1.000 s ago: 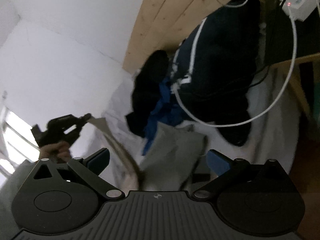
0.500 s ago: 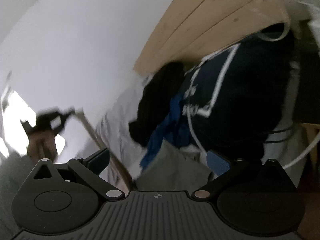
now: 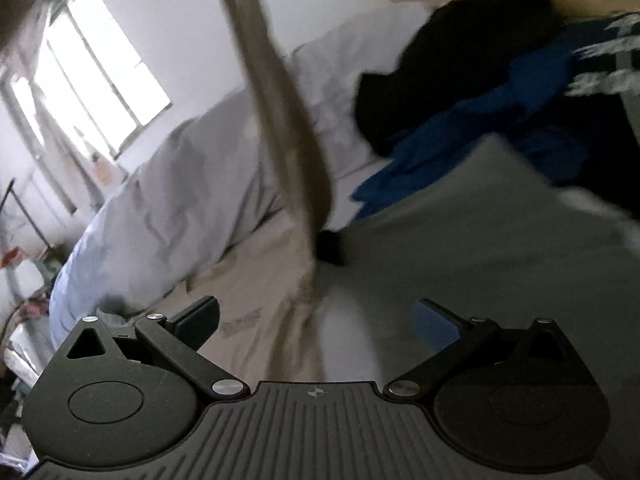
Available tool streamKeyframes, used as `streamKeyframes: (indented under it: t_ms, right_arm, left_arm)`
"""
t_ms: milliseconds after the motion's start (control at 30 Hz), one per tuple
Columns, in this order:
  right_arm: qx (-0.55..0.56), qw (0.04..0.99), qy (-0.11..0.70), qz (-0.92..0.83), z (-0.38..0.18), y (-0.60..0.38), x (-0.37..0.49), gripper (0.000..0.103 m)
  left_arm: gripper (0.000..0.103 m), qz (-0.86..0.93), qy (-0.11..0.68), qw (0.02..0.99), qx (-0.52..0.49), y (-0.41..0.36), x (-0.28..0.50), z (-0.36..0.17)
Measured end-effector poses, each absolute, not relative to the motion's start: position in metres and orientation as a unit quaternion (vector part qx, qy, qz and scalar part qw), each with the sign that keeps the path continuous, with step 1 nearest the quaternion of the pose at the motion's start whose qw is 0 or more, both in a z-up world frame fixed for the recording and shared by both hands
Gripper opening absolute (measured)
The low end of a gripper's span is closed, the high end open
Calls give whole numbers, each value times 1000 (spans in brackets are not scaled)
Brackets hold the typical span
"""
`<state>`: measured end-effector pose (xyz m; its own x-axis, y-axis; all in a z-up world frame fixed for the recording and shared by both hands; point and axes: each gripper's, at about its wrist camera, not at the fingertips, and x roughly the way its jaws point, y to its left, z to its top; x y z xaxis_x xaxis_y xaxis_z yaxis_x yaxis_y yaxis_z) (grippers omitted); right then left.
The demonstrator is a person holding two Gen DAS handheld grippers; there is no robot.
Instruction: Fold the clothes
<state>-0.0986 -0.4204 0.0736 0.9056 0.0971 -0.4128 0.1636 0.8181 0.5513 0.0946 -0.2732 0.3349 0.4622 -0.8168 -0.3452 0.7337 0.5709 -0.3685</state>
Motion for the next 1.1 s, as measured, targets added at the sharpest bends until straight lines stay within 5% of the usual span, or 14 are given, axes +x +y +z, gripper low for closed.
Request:
streamKeyframes:
  t_ms: [67,133,300,1100]
  right_arm:
    - [284,934,217,-13,61,-402,-72,76]
    - [255,938,234,-5,48,-383,-47,33]
    - [247,935,252,26,20,-364,-2,8]
    - [251,928,270,-44,-17,-365,54,0]
  left_arm:
    - [6,-449,249,855,-76,-263,99,331]
    - [6,-446,251,857,-71,-254,106,327]
    - [6,-449,243,855,-86,-235,129,324]
    - [6,-413,244,857,-190,-59,202,297]
